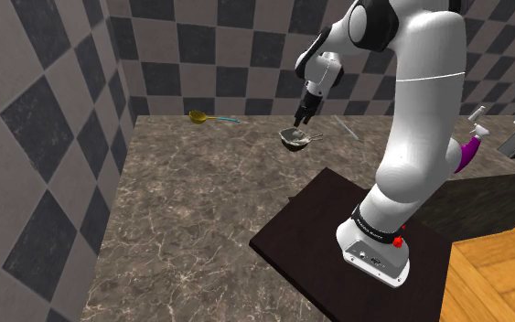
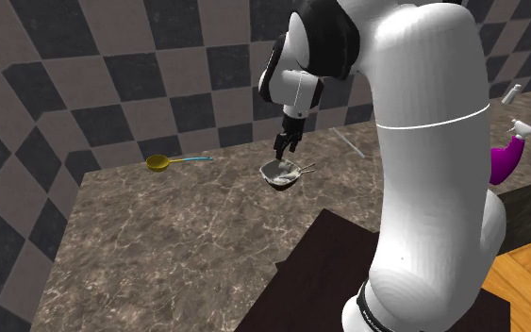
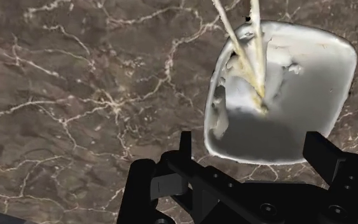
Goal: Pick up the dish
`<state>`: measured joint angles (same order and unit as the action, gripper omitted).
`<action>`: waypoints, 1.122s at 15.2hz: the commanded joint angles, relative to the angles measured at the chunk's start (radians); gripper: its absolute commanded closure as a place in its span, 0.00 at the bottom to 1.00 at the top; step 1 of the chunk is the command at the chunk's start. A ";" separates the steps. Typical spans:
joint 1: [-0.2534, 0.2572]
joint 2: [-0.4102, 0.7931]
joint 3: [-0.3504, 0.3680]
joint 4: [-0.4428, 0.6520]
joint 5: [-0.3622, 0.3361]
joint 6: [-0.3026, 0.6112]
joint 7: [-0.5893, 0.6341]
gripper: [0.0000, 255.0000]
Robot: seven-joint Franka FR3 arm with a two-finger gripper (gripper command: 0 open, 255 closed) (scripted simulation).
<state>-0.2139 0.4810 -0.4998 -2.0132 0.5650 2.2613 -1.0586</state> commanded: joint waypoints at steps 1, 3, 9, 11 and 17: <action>-0.026 0.049 0.016 0.035 0.028 0.005 -0.027 0.00; -0.033 0.070 0.027 0.038 0.043 0.020 -0.039 0.00; -0.050 0.119 0.050 0.047 0.077 0.054 -0.065 0.00; -0.051 0.120 0.050 0.048 0.077 0.053 -0.067 1.00; -0.051 0.119 0.050 0.047 0.076 0.052 -0.067 1.00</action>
<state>-0.2649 0.5992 -0.4497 -1.9650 0.6420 2.3135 -1.1254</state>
